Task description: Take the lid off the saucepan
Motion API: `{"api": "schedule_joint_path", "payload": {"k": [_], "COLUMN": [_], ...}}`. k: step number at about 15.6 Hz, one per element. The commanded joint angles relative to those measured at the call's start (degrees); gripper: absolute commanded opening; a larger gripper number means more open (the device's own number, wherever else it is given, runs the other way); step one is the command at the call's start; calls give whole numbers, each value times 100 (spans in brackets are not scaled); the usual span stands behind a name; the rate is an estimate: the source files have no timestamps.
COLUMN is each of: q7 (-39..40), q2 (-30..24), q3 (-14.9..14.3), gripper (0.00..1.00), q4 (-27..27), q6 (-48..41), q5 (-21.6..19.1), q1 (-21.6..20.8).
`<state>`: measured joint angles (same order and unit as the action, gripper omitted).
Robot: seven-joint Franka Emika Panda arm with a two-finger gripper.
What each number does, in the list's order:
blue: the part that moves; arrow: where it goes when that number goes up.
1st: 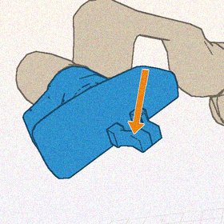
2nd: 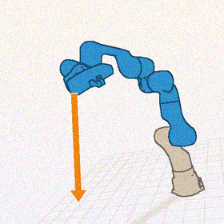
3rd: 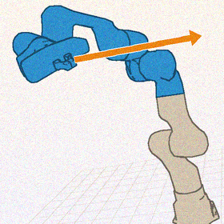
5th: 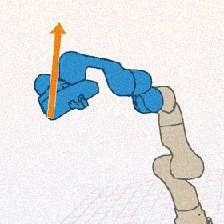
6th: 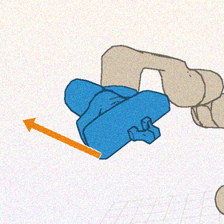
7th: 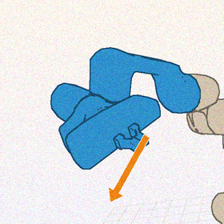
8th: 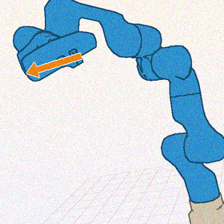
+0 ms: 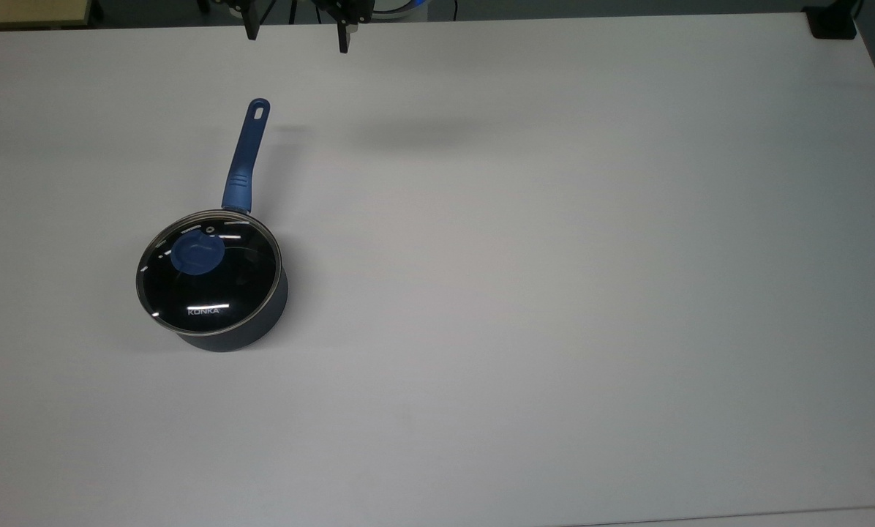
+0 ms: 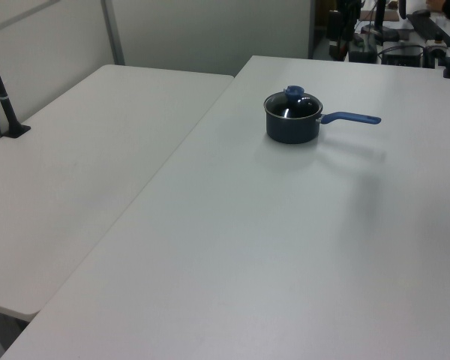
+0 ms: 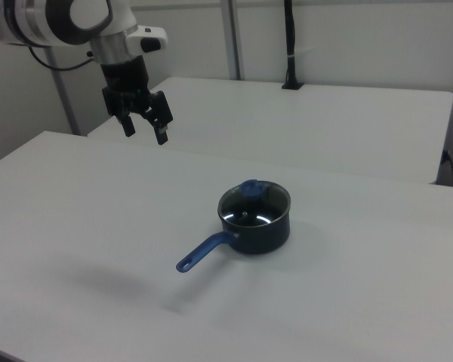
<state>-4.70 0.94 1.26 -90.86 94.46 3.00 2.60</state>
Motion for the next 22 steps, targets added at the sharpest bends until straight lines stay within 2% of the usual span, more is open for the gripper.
{"api": "schedule_joint_path", "payload": {"k": [1, 15, 20, 22], "q7": [118, 109, 197, 188], "q2": [28, 38, 55, 274], "q3": [-134, -90, -152, -178], "gripper": [100, 100, 100, 100], "q4": [-81, -81, -81, 24], "q6": [29, 20, 55, 64], "q5": [-37, -37, -28, -10], "q1": [-120, -120, 29, 143]}}
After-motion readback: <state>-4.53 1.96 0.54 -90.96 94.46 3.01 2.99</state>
